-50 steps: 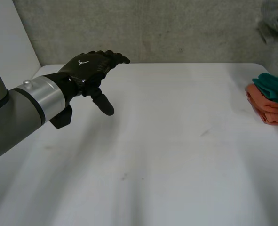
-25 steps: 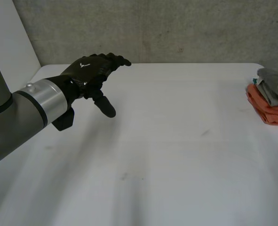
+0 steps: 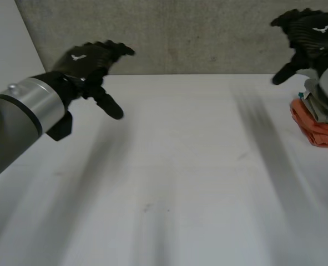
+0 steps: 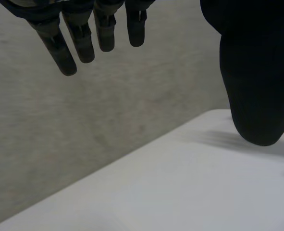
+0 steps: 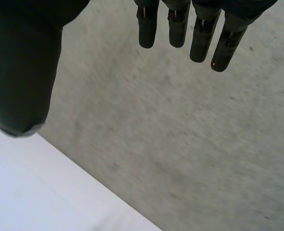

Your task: Fold the laundry.

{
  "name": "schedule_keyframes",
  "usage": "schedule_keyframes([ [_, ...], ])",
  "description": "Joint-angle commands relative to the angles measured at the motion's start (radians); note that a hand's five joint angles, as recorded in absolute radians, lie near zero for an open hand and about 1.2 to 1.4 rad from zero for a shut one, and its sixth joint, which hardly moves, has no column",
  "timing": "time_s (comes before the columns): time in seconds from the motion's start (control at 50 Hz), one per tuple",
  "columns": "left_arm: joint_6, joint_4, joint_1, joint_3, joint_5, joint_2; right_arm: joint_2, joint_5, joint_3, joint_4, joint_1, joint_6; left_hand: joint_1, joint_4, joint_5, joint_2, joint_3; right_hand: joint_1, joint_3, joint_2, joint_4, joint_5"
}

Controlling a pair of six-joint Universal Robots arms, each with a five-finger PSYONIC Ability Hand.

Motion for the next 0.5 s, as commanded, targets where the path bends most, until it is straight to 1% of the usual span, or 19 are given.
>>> schedule_keyframes([
  [0.02, 0.004, 0.023, 0.046, -0.024, -0.183, 0.031, -0.071, 0.236, 0.121, -0.055, 0.199, 0.041, -0.017, -0.027, -0.045, -0.026, -0.034, -0.030, -0.041, -0.050, -0.059, -0.067],
  [0.08, 0.002, 0.023, 0.051, -0.030, -0.206, 0.031, -0.069, 0.323, 0.127, -0.062, 0.241, 0.033, -0.017, -0.028, -0.046, -0.026, -0.035, -0.030, -0.041, -0.050, -0.059, -0.067],
  [0.12, 0.002, 0.025, 0.051, -0.032, -0.206, 0.029, -0.065, 0.353, 0.117, -0.051, 0.253, 0.024, -0.017, -0.028, -0.046, -0.026, -0.035, -0.030, -0.041, -0.050, -0.059, -0.067],
  [0.22, 0.001, 0.041, 0.048, -0.041, -0.206, 0.027, -0.062, 0.370, 0.132, -0.052, 0.262, -0.013, -0.017, -0.028, -0.046, -0.026, -0.035, -0.030, -0.041, -0.050, -0.059, -0.067],
  [0.3, -0.003, 0.104, 0.040, -0.079, -0.207, 0.018, -0.059, 0.373, 0.175, -0.077, 0.264, -0.024, -0.017, -0.028, -0.046, -0.026, -0.035, -0.030, -0.041, -0.050, -0.059, -0.067],
  [0.38, -0.001, 0.253, 0.038, -0.165, -0.207, 0.006, -0.025, 0.370, 0.239, -0.167, 0.275, -0.025, -0.017, -0.028, -0.046, -0.026, -0.035, -0.030, -0.041, -0.050, -0.059, -0.067],
  [0.4, -0.001, 0.334, 0.038, -0.214, -0.207, -0.012, 0.009, 0.365, 0.267, -0.210, 0.287, -0.024, -0.017, -0.028, -0.046, -0.026, -0.035, -0.030, -0.041, -0.050, -0.059, -0.067],
  [0.44, -0.001, 0.406, 0.038, -0.254, -0.207, -0.037, 0.052, 0.360, 0.284, -0.247, 0.307, -0.025, -0.017, -0.028, -0.046, -0.026, -0.035, -0.030, -0.041, -0.050, -0.059, -0.067],
  [0.46, -0.001, 0.449, 0.038, -0.274, -0.207, -0.052, 0.102, 0.354, 0.293, -0.282, 0.339, -0.028, -0.017, -0.028, -0.046, -0.026, -0.035, -0.030, -0.041, -0.050, -0.059, -0.067],
  [0.48, -0.001, 0.535, 0.038, -0.311, -0.207, -0.087, 0.128, 0.348, 0.294, -0.298, 0.356, -0.030, -0.017, -0.028, -0.046, -0.026, -0.035, -0.030, -0.041, -0.050, -0.059, -0.067],
  [0.5, 0.001, 0.576, 0.038, -0.325, -0.207, -0.107, 0.156, 0.344, 0.296, -0.312, 0.368, -0.030, -0.017, -0.028, -0.046, -0.026, -0.035, -0.030, -0.041, -0.050, -0.059, -0.067],
])
